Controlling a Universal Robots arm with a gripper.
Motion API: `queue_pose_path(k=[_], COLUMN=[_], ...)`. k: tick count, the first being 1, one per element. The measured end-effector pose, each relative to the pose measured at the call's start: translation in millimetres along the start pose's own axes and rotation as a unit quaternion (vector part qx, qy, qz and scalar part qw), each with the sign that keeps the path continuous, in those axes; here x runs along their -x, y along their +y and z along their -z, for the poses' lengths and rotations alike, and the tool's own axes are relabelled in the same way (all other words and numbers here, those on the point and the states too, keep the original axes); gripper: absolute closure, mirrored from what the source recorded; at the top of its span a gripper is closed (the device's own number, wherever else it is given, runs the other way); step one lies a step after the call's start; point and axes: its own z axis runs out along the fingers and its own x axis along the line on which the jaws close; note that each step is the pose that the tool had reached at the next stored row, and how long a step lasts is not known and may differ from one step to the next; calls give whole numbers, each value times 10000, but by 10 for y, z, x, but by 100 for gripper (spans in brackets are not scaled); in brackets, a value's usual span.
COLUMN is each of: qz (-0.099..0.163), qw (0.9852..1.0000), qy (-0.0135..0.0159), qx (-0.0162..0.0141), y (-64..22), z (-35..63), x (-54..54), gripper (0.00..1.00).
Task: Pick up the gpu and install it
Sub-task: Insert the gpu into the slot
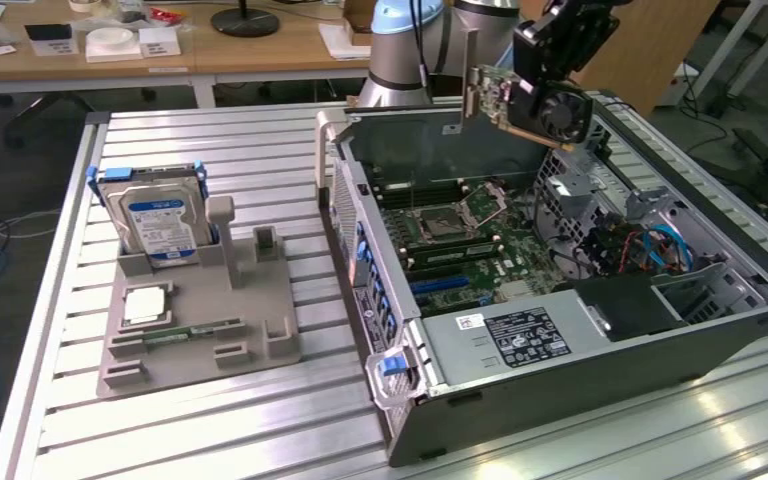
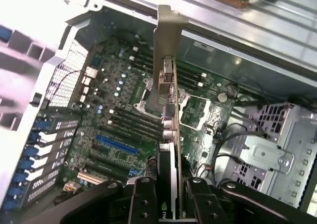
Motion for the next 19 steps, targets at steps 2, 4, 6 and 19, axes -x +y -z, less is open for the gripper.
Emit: queue_pose_path(k=[2, 4, 6, 19], qz=[179, 446, 631, 1791], qw=[9998, 9990, 9980, 9836], qy=[20, 49, 70, 197], qx=[1, 2, 3, 9], y=[0, -1, -1, -4], z=[-3, -7, -10, -33], x=[0, 0, 0, 0], gripper=[72, 72, 72, 72])
